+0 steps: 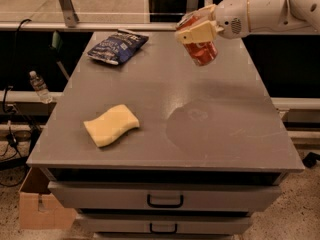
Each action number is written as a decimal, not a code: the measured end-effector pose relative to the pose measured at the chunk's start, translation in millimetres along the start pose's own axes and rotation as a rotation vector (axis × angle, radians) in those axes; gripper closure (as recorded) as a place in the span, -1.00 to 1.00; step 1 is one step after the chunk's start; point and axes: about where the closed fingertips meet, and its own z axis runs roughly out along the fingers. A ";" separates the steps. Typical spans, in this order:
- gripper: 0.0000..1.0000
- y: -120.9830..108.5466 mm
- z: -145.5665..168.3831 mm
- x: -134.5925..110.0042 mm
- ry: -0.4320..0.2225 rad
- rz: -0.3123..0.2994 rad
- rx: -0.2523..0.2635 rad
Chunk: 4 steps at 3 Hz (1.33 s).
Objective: Place coke can upright
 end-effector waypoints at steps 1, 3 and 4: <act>1.00 -0.6 0.2 1.4 -0.038 0.006 -0.011; 1.00 10.4 -19.0 17.3 -0.163 -0.001 0.053; 1.00 18.0 -25.4 22.1 -0.241 -0.025 0.056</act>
Offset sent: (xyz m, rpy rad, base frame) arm -0.0178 -0.0357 -0.0148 0.1505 -0.0860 -0.0698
